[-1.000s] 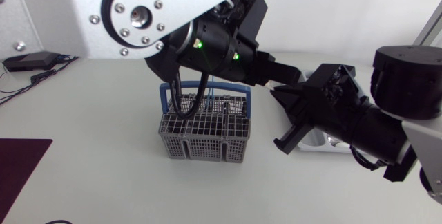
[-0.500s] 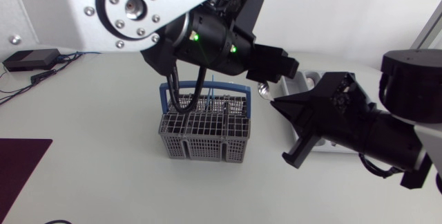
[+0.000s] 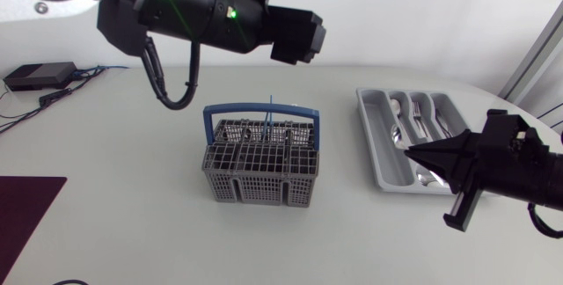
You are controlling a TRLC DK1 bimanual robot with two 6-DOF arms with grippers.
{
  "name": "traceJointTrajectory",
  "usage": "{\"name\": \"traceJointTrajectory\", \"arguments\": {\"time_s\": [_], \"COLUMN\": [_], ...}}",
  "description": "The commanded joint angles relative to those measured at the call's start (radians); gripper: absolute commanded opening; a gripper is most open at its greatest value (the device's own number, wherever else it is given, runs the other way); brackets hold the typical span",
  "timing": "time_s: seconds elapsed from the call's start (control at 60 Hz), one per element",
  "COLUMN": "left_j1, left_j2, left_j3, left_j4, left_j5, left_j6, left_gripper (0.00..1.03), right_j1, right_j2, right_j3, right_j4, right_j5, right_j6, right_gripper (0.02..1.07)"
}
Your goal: Unload the cutlery basket into the drawer organizer.
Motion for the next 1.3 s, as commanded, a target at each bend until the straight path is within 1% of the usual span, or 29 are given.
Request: {"name": "traceJointTrajectory", "arguments": {"time_s": [0.0, 0.133, 0.217, 0.283, 0.317, 0.417, 0.583, 0.633, 0.683, 0.817, 0.967, 1.15, 1.183, 1.283], "left_j1": [0.024, 0.048, 0.064, 0.079, 0.087, 0.116, 0.137, 0.140, 0.148, 0.156, 0.156, 0.137, 0.131, 0.117], "left_j2": [-0.015, -0.027, -0.038, -0.047, -0.052, -0.065, -0.084, -0.090, -0.099, -0.130, -0.147, -0.159, -0.165, -0.187], "left_j3": [-0.046, -0.100, -0.137, -0.166, -0.183, -0.232, -0.284, -0.304, -0.324, -0.367, -0.405, -0.455, -0.471, -0.505], "left_j4": [-0.020, -0.032, -0.032, -0.032, -0.032, -0.031, -0.034, -0.035, -0.035, -0.035, -0.035, -0.037, -0.037, -0.037], "left_j5": [-0.007, -0.024, -0.040, -0.040, -0.040, -0.040, -0.041, -0.041, -0.041, -0.041, -0.047, -0.049, -0.049, -0.061], "left_j6": [0.048, 0.093, 0.117, 0.131, 0.139, 0.165, 0.192, 0.198, 0.206, 0.223, 0.240, 0.244, 0.243, 0.247], "left_gripper": [0.98, 0.98, 0.98, 0.98, 0.98, 0.98, 0.98, 0.98, 0.98, 0.98, 0.98, 0.98, 0.98, 0.98], "right_j1": [-0.089, -0.228, -0.310, -0.376, -0.408, -0.481, -0.511, -0.511, -0.511, -0.500, -0.480, -0.451, -0.445, -0.431], "right_j2": [0.076, 0.246, 0.366, 0.476, 0.527, 0.682, 0.825, 0.848, 0.866, 0.909, 0.927, 0.949, 0.950, 0.952], "right_j3": [-0.008, 0.045, 0.091, 0.152, 0.184, 0.279, 0.359, 0.367, 0.365, 0.356, 0.333, 0.293, 0.284, 0.259], "right_j4": [-0.044, -0.141, -0.168, -0.237, -0.262, -0.285, -0.291, -0.276, -0.231, -0.145, -0.053, 0.043, 0.060, 0.105], "right_j5": [-0.052, -0.139, -0.145, -0.151, -0.151, -0.131, -0.052, -0.016, 0.020, 0.085, 0.128, 0.165, 0.169, 0.183], "right_j6": [-0.157, -0.367, -0.493, -0.619, -0.671, -0.782, -0.888, -0.907, -0.911, -0.917, -0.907, -0.891, -0.888, -0.878], "right_gripper": [0.08, 0.08, 0.08, 0.08, 0.08, 0.08, 0.08, 0.08, 0.08, 0.08, 0.08, 0.09, 0.13, 0.21]}}
